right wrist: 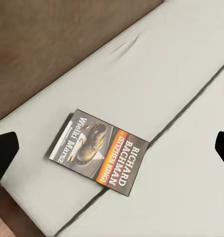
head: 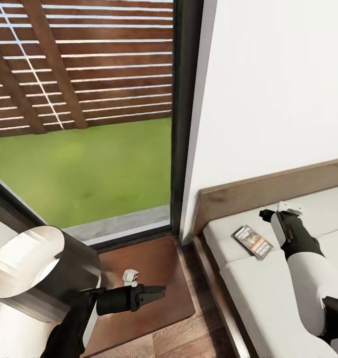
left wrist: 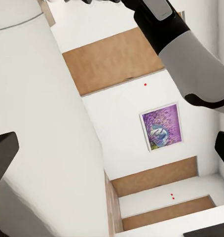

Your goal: In the bedroom, move the book from the bed onto either nightstand, and place the two sandals side by side next to the bed.

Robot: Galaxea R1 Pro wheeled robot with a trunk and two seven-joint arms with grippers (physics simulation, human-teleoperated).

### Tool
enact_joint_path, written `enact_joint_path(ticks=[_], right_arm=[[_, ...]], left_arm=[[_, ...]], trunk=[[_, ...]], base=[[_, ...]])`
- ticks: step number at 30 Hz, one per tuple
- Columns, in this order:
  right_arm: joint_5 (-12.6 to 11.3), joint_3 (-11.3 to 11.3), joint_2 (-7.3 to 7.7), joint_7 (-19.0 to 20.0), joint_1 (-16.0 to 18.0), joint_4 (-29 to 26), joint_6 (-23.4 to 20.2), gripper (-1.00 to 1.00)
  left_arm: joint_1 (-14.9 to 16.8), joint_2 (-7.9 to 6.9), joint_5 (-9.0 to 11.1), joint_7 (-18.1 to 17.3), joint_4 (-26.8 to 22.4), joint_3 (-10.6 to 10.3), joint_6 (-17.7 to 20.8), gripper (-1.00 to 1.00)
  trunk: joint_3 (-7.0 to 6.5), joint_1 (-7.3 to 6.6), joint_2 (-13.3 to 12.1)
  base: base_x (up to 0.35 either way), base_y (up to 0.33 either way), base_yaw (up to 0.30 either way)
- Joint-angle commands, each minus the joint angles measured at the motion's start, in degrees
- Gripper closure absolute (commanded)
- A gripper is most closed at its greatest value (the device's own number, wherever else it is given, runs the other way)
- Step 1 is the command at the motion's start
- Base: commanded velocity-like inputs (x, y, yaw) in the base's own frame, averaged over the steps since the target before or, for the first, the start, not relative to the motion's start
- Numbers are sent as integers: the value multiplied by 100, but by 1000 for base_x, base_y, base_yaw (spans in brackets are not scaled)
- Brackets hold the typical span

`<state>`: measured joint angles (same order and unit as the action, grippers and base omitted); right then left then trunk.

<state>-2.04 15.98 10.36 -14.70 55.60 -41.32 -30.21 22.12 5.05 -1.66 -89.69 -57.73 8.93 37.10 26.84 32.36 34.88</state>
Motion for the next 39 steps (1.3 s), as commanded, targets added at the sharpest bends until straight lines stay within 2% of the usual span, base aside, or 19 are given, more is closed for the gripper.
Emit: enact_joint_path(ticks=[1, 4, 7, 39], right_arm=[[-12, -81, -78, -24, 4, -10, 398, -100], [-9, -133, -124, -24, 2, -7, 981, -100], [-8, -150, -136, -25, 3, 3, 1170, -100], [-60, -122, -131, -25, 2, 150, 1308, -100]], left_arm=[[3, 5, -19, -31, -2, 13, 61, -100], [3, 5, -19, -31, -3, 13, 61, -100], [3, 5, -19, -31, -4, 13, 61, -100], [3, 5, -19, -31, -6, 13, 61, -100]], trunk=[[16, 1, 7], [44, 1, 7], [71, 1, 7], [364, 1, 7]], base=[[0, 0, 0], [0, 0, 0], [0, 0, 0], [0, 0, 0]])
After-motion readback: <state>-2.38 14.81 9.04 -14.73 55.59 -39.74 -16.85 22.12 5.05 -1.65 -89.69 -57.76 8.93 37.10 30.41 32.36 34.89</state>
